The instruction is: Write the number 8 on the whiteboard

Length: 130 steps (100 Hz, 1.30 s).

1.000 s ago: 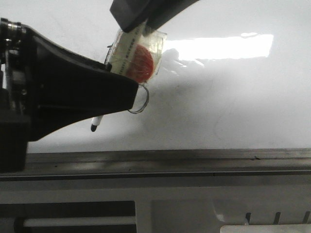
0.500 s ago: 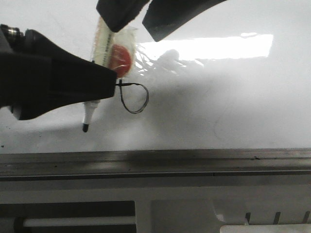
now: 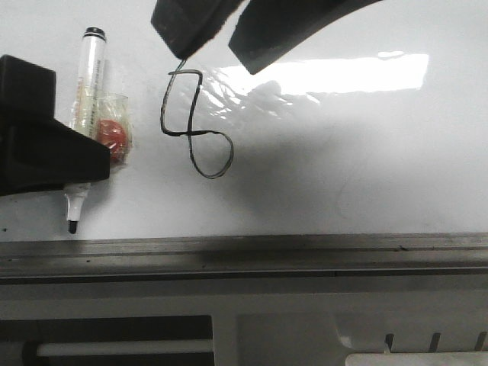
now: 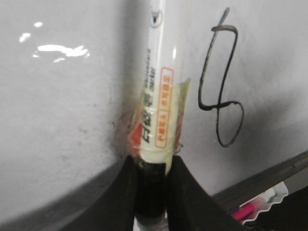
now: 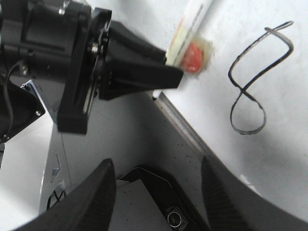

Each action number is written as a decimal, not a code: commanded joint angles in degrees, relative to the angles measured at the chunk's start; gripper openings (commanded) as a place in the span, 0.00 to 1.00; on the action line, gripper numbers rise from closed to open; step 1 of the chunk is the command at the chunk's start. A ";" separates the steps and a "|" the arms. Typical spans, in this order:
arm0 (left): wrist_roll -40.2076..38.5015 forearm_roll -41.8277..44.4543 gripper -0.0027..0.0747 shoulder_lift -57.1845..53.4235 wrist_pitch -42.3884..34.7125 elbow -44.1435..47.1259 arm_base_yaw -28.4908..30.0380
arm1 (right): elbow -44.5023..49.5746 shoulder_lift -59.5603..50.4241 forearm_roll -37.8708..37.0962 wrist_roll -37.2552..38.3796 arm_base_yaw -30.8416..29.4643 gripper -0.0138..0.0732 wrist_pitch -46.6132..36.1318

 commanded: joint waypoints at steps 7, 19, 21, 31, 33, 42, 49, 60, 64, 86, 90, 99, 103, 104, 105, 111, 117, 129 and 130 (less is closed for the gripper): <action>-0.45 -0.83 0.01 -0.94 -3.98 -1.74 1.15 | -1.54 -1.53 0.99 -0.51 -0.13 0.55 -2.27; -0.45 -0.83 0.01 -0.94 -5.06 -1.74 1.15 | -1.54 -1.53 0.99 -0.51 -0.13 0.55 -2.27; -0.45 -0.83 0.01 -0.94 -5.32 -1.74 1.15 | -1.54 -1.53 0.99 -0.51 -0.13 0.55 -2.27; -0.45 -0.83 0.01 -0.94 -5.50 -1.74 1.15 | -1.54 -1.53 0.99 -0.51 -0.13 0.55 -2.27; -0.45 -0.83 0.01 -0.94 -5.50 -1.74 1.15 | -1.54 -1.53 0.99 -0.51 -0.13 0.55 -2.27; -0.45 -0.83 0.02 -0.94 -5.40 -1.74 1.15 | -1.54 -1.53 0.99 -0.51 -0.13 0.55 -2.27; -0.45 -0.72 0.11 -0.94 -5.40 -1.74 1.15 | -1.54 -1.53 0.99 -0.51 -0.13 0.55 -2.27; -0.45 0.17 0.36 -0.94 -5.40 -1.74 1.15 | -1.54 -1.53 0.99 -0.51 -0.13 0.55 -2.27; -0.45 0.17 0.45 -0.94 -5.40 -1.74 1.15 | -1.54 -1.53 0.99 -0.51 -0.13 0.55 -2.27; -0.45 0.17 0.56 -2.25 -4.53 -1.74 1.15 | -1.54 -1.53 0.99 -0.51 -0.13 0.55 -2.89; 0.19 0.17 0.56 -3.04 -3.78 -1.74 1.15 | -1.54 -1.53 0.99 -0.51 -0.13 0.55 -3.15; 2.42 0.17 0.56 -5.73 -1.79 -1.74 1.15 | -1.54 -1.64 0.53 -0.51 -0.13 0.47 -3.86; 3.21 0.17 0.56 -7.14 -0.99 -1.74 1.15 | -1.54 -1.76 0.13 -0.51 -0.13 0.41 -4.17; 3.21 0.17 0.56 -7.39 -0.70 -1.74 1.15 | -1.54 -1.76 0.12 -0.51 -0.13 0.40 -4.27; 3.21 0.17 0.56 -7.91 -0.57 -1.74 1.15 | -1.54 -1.76 -0.04 -0.51 -0.13 0.38 -4.44; 3.21 0.31 0.56 -10.06 0.66 -1.74 1.15 | -1.43 -2.00 -0.47 -0.51 -0.13 0.27 -5.20; 3.33 0.94 0.56 -12.88 1.68 -1.63 1.15 | -1.29 -2.49 -1.07 -0.51 -0.13 0.16 -5.81; 3.33 2.80 0.48 -18.89 3.87 -0.85 1.15 | -0.55 -4.33 -2.07 -0.51 -0.13 0.09 -6.95; 3.33 2.84 0.47 -19.27 3.98 -0.85 1.15 | -0.44 -4.69 -2.07 -0.51 -0.13 0.09 -7.26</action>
